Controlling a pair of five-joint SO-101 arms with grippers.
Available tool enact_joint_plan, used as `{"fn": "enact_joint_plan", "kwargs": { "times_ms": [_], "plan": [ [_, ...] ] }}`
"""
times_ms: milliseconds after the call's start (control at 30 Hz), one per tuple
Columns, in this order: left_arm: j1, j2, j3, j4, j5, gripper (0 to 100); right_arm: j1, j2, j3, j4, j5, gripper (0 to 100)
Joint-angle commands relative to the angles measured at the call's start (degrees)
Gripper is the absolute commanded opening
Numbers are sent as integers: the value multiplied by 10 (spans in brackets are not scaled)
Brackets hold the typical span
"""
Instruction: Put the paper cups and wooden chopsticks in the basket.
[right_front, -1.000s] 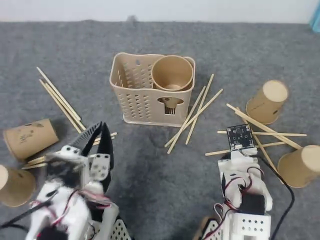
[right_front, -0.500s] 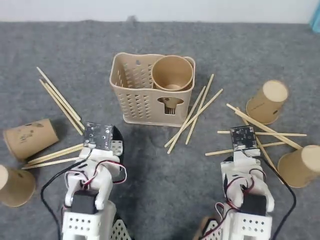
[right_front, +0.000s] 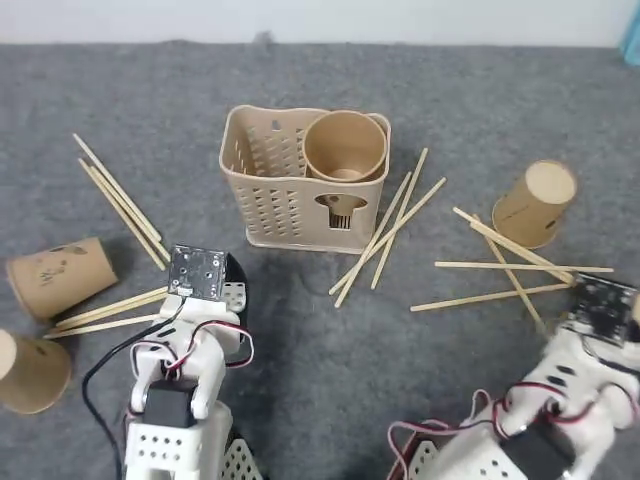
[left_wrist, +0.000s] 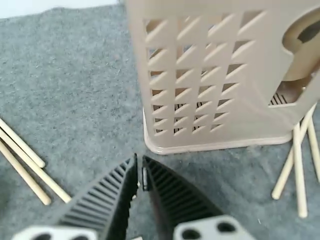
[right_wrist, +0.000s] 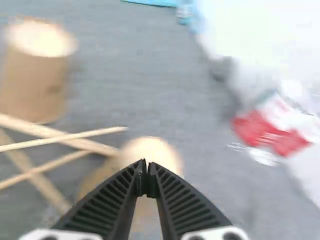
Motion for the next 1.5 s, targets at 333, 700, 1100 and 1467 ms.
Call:
{"fn": "enact_joint_plan", "kwargs": {
  "times_ms": [333,700,1100,1467],
  "plan": [
    [-4,-3,-3,-13,6,15,138,235,-89,-109,28,6],
    [-4,-3,-3,-13,5,15,137,484,-157,-191,-14,6],
    [-3,-3,-3,-4,-40,15,71,459,-157,-172,-97,6],
    [-3,-3,-3,-4,-40,15,52,505,-146,-209,-100,6]
  ]
}}
